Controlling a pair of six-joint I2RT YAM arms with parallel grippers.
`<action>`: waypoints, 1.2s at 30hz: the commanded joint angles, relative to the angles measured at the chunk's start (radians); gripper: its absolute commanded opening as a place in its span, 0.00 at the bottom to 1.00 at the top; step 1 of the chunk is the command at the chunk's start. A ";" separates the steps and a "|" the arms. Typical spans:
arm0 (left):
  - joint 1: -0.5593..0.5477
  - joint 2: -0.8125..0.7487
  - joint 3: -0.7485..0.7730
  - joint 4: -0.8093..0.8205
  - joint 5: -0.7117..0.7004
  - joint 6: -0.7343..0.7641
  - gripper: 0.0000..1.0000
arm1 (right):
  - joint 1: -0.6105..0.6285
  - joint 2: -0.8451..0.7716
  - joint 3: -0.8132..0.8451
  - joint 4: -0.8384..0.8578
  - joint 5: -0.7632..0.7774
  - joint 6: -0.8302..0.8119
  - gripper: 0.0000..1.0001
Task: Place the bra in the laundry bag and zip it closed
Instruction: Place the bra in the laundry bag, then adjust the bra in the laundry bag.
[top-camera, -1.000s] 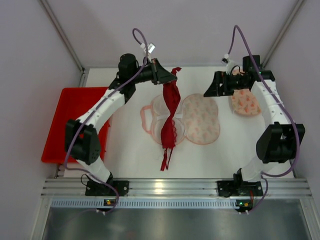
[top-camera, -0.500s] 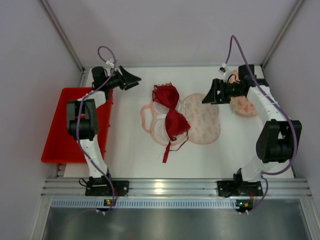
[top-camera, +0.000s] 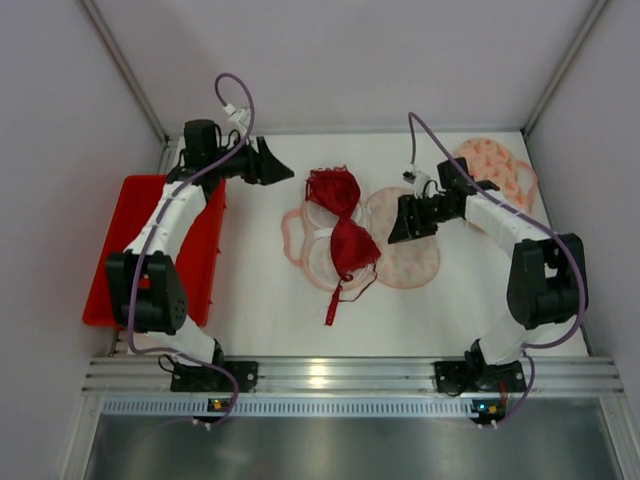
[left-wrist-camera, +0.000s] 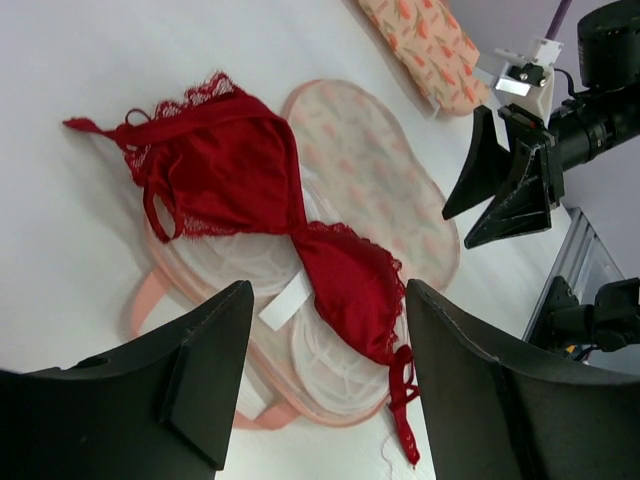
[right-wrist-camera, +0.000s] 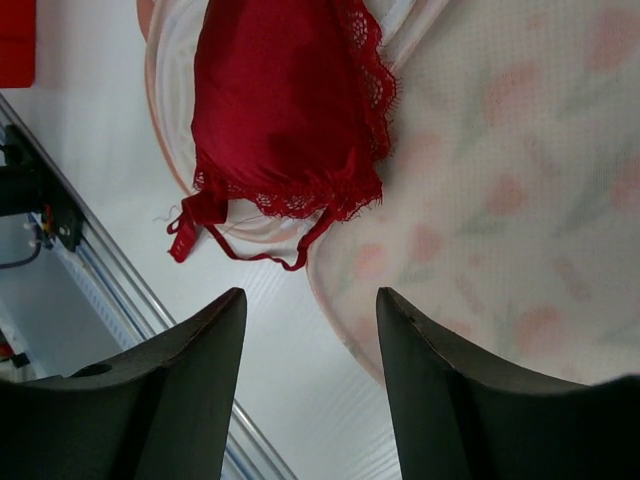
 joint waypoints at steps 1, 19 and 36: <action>0.019 -0.060 -0.071 -0.071 -0.017 0.068 0.68 | 0.049 0.036 -0.002 0.093 0.042 -0.033 0.55; 0.008 0.029 -0.289 -0.078 -0.117 0.091 0.68 | 0.104 0.277 0.038 0.227 -0.090 0.003 0.49; 0.006 0.032 -0.304 -0.078 -0.149 0.083 0.68 | 0.076 0.110 0.093 0.067 -0.157 -0.056 0.00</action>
